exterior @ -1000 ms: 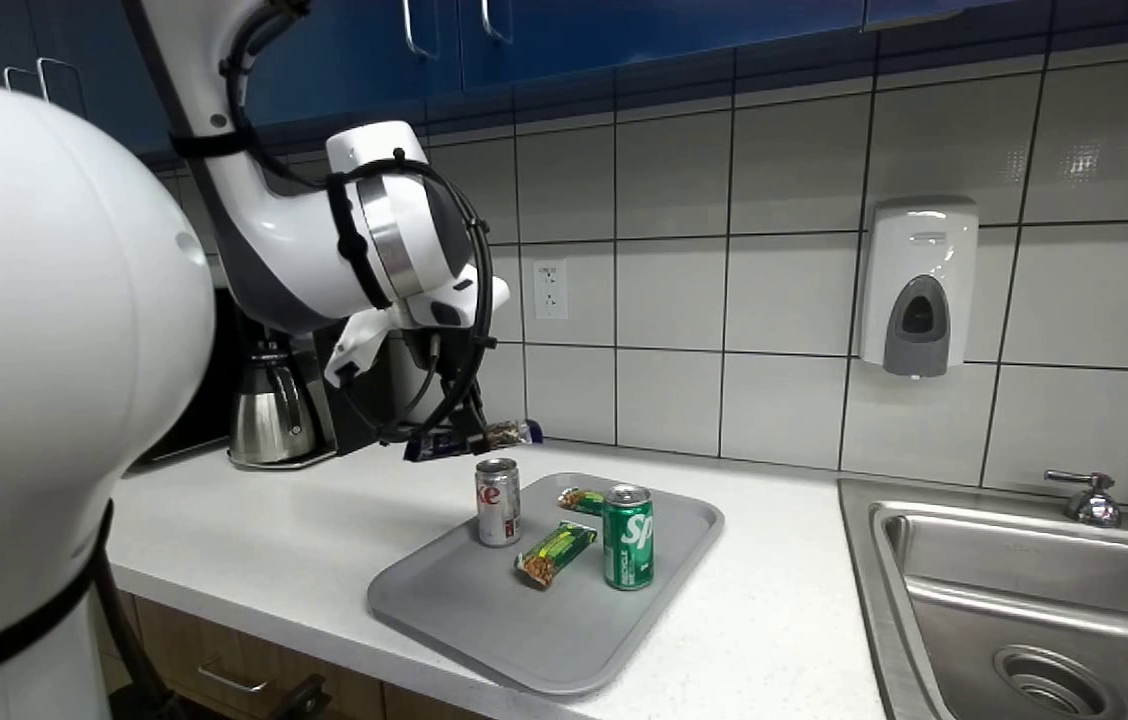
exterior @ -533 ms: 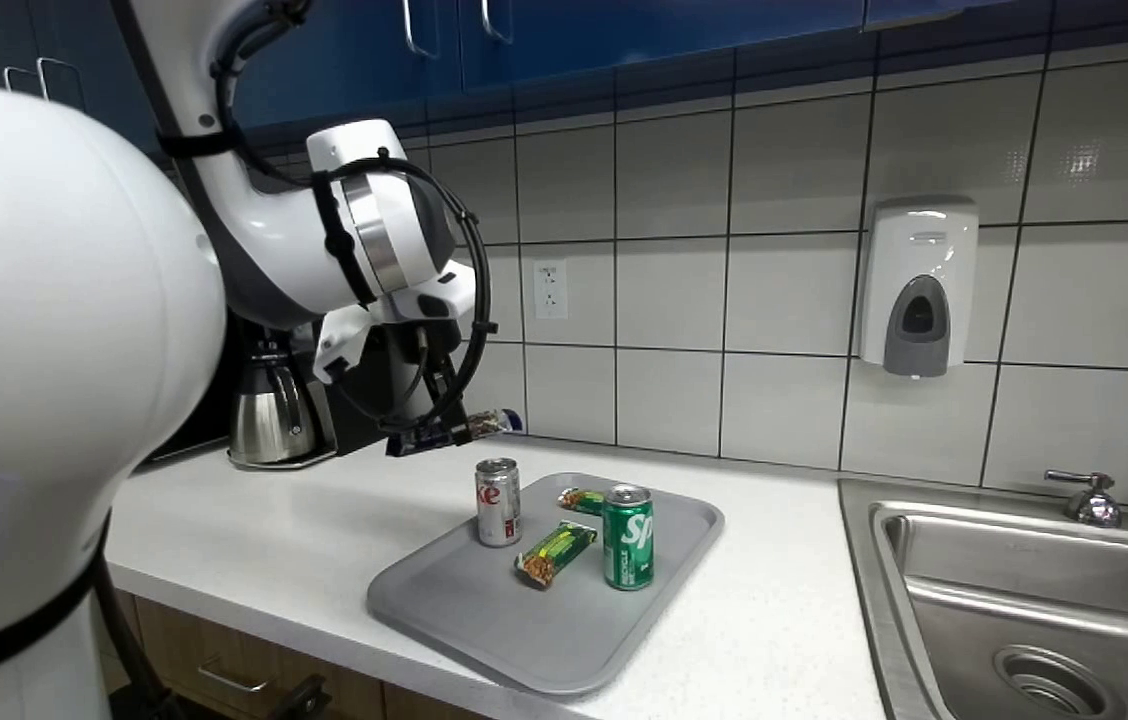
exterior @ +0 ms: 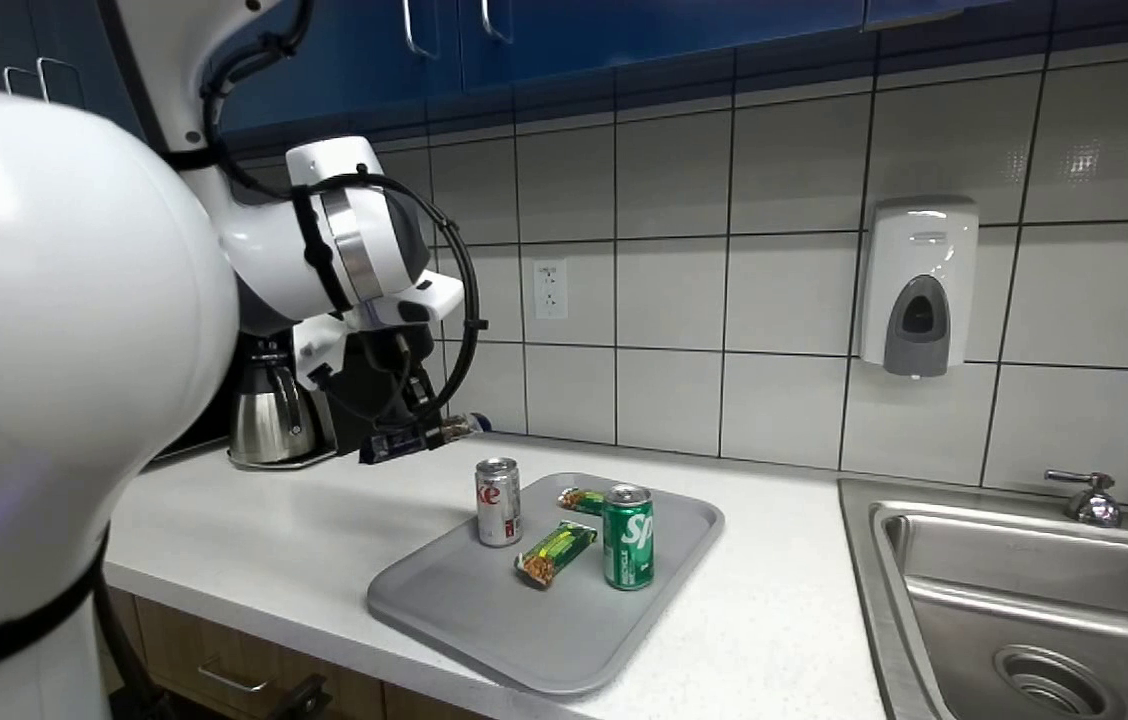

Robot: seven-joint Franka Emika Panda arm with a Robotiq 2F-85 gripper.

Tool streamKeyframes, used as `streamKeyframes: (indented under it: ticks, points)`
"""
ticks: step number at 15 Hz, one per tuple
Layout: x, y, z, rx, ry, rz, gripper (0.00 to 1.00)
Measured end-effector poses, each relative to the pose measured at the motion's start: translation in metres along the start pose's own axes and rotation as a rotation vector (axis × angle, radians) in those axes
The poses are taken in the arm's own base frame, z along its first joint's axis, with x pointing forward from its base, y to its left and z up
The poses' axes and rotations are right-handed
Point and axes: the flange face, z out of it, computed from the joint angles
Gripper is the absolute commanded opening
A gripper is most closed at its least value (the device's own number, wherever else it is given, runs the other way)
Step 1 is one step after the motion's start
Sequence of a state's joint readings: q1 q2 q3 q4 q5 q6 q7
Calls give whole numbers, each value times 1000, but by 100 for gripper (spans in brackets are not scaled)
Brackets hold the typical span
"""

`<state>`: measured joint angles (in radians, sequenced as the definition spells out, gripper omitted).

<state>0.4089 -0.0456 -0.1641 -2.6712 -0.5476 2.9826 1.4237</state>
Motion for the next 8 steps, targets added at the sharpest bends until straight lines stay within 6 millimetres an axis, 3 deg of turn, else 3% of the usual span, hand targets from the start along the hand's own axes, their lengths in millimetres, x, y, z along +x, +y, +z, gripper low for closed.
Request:
streamKeyframes:
  ticks: [8]
  points:
    - [-24,-27,15,2,-47,-133,8]
